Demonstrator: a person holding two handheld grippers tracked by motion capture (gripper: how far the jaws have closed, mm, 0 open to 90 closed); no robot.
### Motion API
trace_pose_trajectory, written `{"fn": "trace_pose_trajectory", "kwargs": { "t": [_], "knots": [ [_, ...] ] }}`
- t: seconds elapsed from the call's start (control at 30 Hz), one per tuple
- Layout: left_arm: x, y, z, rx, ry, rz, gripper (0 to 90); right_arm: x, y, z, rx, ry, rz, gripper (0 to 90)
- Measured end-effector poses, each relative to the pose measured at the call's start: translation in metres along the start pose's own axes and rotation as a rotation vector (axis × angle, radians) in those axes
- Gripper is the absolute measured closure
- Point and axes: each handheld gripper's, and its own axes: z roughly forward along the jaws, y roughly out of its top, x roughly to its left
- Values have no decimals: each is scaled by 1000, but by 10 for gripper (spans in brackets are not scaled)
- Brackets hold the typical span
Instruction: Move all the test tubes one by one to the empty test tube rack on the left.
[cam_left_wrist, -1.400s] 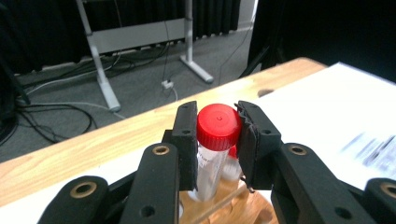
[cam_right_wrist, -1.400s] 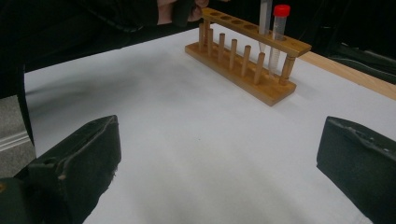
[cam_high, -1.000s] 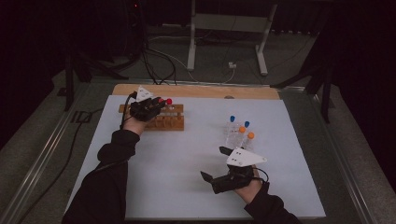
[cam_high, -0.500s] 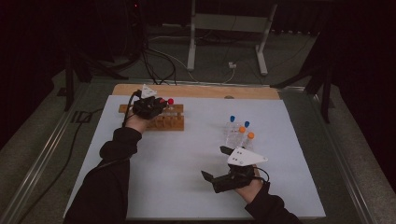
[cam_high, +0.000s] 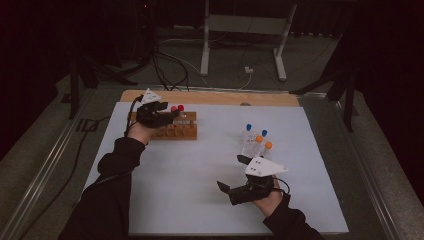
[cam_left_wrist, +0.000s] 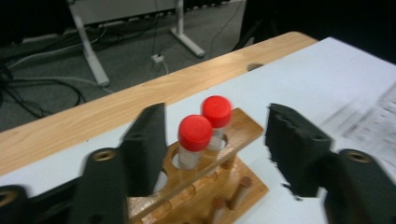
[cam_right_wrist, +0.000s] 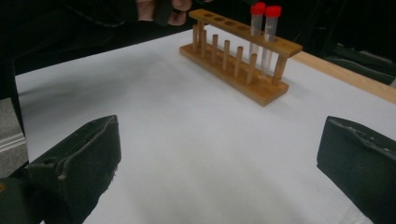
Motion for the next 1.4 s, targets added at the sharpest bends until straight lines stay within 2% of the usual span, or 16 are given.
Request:
{"fn": "trace_pose_trajectory", "kwargs": {
  "t": [0.17,0.2,0.27,0.4,0.43,0.57,0.67,0.87,0.97,1.07,1.2,1.27,1.3,1.4],
  "knots": [
    [-9,0,-17,-28,-51,-1,222,-9,3,-5,-9,2,3,0],
    [-10,0,-19,-31,-59,4,196,-12,4,-8,-23,-7,12,0],
    [-15,0,-26,-43,-69,3,154,-15,7,-12,-25,-36,-2,0],
    [-24,-2,-42,-88,-143,2,59,-23,12,-24,-60,-62,4,0],
    [-26,-2,-45,-91,-147,2,28,-25,14,-27,-67,-76,1,0],
    [-39,-7,-56,-107,-194,30,16,-34,17,-36,-79,-105,-10,0],
    [-49,-13,-64,-128,-232,46,12,-42,18,-43,-68,-138,-9,0],
    [-68,-29,-75,-138,-283,82,9,-61,14,-56,-57,-254,6,0],
    [-78,-37,-80,-142,-308,96,10,-72,5,-61,-65,-267,56,0],
    [-86,-43,-83,-142,-328,102,10,-79,-6,-60,-34,-301,84,0],
    [-95,-49,-87,-151,-339,119,10,-85,-20,-57,4,-331,117,84],
    [-98,-51,-88,-151,-348,129,9,-90,-25,-56,39,-348,132,184],
    [-99,-52,-89,-155,-343,131,10,-92,-29,-55,48,-356,137,197],
    [-99,-56,-89,-161,-347,117,10,-97,-34,-51,88,-363,145,299]
  ]
}}
